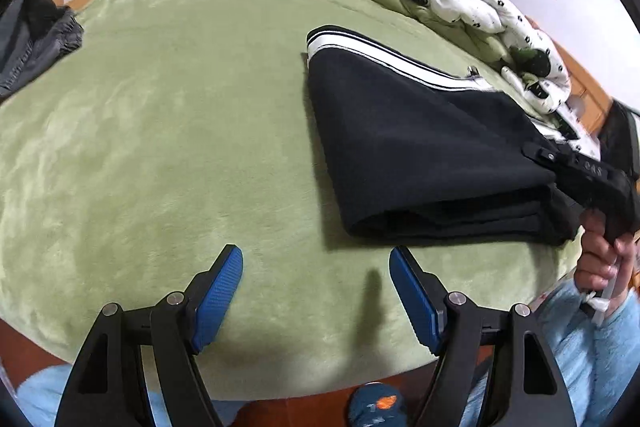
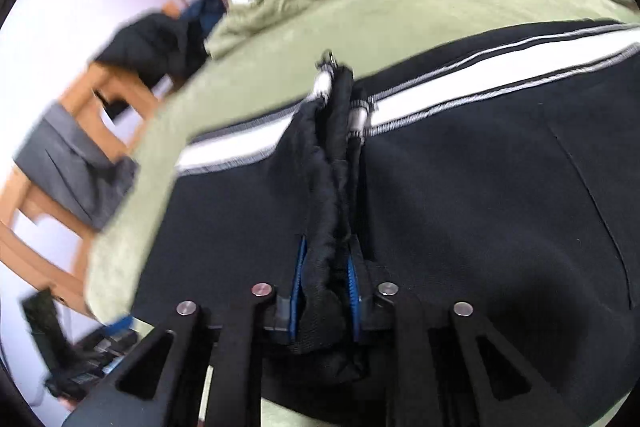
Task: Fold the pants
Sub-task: 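Grasp the pants edge with the right gripper and fold it over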
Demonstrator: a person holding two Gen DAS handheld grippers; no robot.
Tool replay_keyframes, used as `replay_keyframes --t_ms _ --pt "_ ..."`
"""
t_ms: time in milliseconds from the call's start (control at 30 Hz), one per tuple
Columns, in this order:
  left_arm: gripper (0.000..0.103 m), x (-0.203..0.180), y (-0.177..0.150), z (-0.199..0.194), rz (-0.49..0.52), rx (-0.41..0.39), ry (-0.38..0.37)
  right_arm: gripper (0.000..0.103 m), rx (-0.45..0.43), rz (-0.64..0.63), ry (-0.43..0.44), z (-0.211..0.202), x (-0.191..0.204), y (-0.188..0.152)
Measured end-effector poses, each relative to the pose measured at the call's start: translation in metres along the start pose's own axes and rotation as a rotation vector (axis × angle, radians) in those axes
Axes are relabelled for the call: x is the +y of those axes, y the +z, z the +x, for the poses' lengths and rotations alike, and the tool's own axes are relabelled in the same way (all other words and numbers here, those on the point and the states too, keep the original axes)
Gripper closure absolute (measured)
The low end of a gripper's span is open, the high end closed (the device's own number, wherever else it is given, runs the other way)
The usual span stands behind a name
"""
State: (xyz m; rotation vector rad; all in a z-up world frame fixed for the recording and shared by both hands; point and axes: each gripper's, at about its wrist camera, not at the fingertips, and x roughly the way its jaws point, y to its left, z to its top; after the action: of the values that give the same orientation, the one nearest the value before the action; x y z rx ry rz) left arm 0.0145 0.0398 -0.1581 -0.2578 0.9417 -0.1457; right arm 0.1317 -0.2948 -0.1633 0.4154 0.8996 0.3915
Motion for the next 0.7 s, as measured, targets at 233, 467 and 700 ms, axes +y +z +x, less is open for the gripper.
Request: replay_keyframes --t_ms 233,467,700 --pt "0.029 0.0 0.01 -0.017 0.004 -0.076 -0.063 0.086 -0.093 -0.053 -0.034 -0.033 -0.008 -0.006" --pt "0.029 -0.013 0.04 -0.013 -0.039 -0.118 -0.054 0.075 -0.025 -0.093 -0.087 -0.023 -0.004 -0.016" --pt "0.029 -0.028 0.025 0.039 0.016 0.019 0.107 0.065 0.042 -0.138 -0.097 -0.025 0.007 -0.046"
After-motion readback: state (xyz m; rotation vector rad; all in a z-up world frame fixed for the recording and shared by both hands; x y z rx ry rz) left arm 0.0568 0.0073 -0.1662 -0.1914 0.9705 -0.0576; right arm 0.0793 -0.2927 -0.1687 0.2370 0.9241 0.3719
